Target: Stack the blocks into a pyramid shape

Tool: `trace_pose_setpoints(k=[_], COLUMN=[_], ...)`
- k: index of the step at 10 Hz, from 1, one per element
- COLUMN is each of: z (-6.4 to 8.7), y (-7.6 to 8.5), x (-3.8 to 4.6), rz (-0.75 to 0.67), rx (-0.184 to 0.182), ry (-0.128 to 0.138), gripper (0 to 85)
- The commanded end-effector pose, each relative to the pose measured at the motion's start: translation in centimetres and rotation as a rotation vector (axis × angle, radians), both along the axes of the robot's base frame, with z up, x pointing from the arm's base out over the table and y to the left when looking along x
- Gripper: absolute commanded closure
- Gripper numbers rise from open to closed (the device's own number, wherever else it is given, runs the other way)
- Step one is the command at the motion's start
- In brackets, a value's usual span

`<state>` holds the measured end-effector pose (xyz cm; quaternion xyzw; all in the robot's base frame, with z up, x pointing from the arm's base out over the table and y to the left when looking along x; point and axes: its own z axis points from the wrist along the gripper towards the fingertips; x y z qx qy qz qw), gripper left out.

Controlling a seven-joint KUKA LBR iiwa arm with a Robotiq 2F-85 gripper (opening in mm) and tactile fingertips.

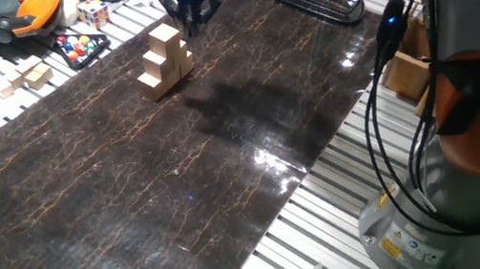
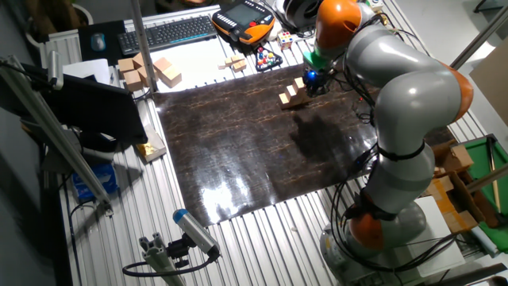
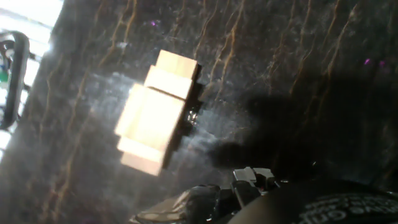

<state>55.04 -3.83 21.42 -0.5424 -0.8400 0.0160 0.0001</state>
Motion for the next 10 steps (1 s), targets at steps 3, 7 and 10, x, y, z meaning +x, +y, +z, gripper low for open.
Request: trace_pose_setpoints(k=[3,7,10], z=[0.3,0.4,0.4], y=[0.0,0.0,0.0], x=[-1.17,-1.55,-1.54], rz=[0.627,0.771,0.823], rx=[0.009,0.033,0.038], ry=[0.01,0.022,0.024], gripper=[84.3,84.3,84.3])
